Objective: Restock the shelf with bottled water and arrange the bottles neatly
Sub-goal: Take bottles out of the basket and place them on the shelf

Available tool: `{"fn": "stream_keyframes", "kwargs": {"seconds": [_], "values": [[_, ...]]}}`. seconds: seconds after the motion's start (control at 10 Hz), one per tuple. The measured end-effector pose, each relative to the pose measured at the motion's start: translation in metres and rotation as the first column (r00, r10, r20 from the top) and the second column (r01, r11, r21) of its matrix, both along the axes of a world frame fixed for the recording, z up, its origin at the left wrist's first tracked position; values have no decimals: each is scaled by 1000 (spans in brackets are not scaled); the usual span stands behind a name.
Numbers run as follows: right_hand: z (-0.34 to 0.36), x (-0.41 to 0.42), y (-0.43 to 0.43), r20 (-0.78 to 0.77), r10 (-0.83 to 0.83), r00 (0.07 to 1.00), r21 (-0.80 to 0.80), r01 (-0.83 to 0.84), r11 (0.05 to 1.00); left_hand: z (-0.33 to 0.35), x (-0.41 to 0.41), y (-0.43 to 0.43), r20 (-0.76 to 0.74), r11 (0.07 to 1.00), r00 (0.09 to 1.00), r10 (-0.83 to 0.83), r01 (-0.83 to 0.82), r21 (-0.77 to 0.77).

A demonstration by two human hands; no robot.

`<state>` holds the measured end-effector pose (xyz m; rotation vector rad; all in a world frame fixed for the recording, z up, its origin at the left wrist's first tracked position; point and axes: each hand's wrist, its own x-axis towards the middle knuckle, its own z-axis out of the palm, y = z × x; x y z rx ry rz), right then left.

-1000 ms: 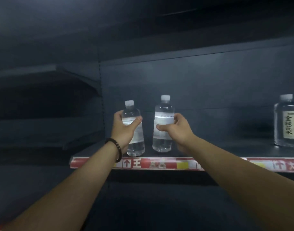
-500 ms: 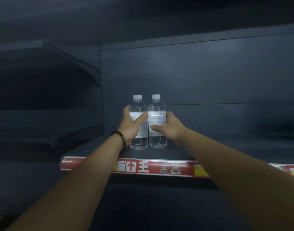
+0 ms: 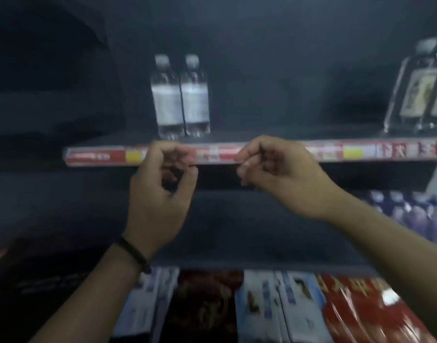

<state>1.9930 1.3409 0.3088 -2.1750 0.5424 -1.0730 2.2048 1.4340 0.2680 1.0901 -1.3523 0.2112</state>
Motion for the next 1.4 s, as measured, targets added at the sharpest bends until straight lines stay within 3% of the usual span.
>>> {"fn": "stream_keyframes", "kwargs": {"seconds": [0.1,0.2,0.3,0.4,0.5,0.6,0.7,0.8,0.9,1.0,1.1,1.2,1.3,1.4], "values": [[-90,-52,27,-99,-5,995,168,21,986,-83,-56,38,4,966,994,-109,105,235],[-209,-101,38,-283,-30,959,353,134,926,-183,-108,56,-97,793,976,-195,215,570],[-337,-153,54,-559,-68,826,338,302,891,-293,-142,62,-106,478,962,-252,220,851],[-450,-203,77,-804,-79,589,283,496,821,-380,-160,70,-57,174,955,-290,111,978],[-517,-227,97,-871,-44,489,262,540,800,-431,-170,83,23,-38,939,-342,-38,999],[-550,-226,111,-892,34,451,315,566,762,-464,-182,99,0,-244,941,-338,-88,966],[-616,-238,117,-939,66,339,253,544,800,-492,-196,111,-13,-335,951,-307,-96,937],[-640,-238,123,-899,117,423,385,632,673,-508,-206,114,-38,-399,930,-365,-119,909],[-587,-222,132,-901,168,400,385,560,733,-520,-207,116,-78,-433,929,-363,-94,897],[-580,-219,128,-946,221,237,316,525,790,-527,-205,118,-51,-400,923,-382,-115,909],[-573,-219,109,-961,225,162,277,553,786,-523,-206,109,-58,-346,923,-380,-84,935],[-545,-214,81,-953,189,239,290,523,801,-508,-205,96,-83,-249,937,-341,-5,968],[-502,-206,62,-913,263,310,356,296,887,-497,-199,83,-62,-55,926,-372,45,997],[-457,-199,70,-857,256,447,343,123,931,-485,-197,74,-129,-44,881,-455,123,991]]}}
